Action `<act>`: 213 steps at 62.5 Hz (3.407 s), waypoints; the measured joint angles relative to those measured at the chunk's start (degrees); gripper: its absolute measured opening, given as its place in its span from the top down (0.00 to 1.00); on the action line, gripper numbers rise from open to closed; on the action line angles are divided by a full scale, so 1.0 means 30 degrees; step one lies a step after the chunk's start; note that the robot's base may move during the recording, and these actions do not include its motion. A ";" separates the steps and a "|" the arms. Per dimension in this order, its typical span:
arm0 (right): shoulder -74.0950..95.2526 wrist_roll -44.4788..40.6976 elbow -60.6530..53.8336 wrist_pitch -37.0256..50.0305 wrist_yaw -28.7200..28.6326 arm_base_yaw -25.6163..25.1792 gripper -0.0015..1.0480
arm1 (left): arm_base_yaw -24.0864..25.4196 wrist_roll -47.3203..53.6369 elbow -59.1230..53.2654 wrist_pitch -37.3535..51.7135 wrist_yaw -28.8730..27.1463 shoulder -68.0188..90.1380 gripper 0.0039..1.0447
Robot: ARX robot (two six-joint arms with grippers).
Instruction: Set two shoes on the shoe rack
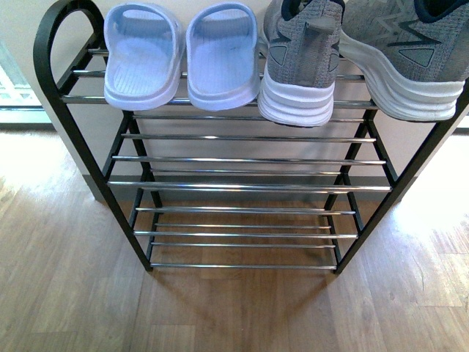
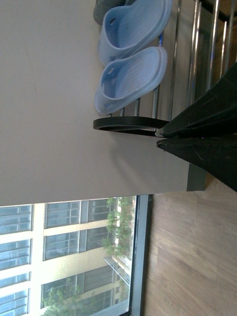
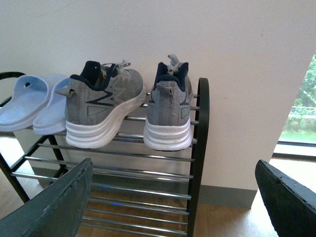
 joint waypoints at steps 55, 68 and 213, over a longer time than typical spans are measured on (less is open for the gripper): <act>-0.0007 0.0000 0.0000 0.0000 -0.0007 0.0000 0.09 | 0.0000 0.0007 -0.1581 0.0299 0.0007 -0.1304 0.99; -0.0007 0.0007 0.0000 0.0000 -0.0007 0.0000 0.09 | 0.0000 0.0007 -0.1581 0.0299 0.0007 -0.1304 0.64; -0.0007 0.0007 0.0000 -0.0029 -0.0007 0.0000 0.09 | 0.0000 0.0066 -0.1581 0.0313 0.0007 -0.1311 0.09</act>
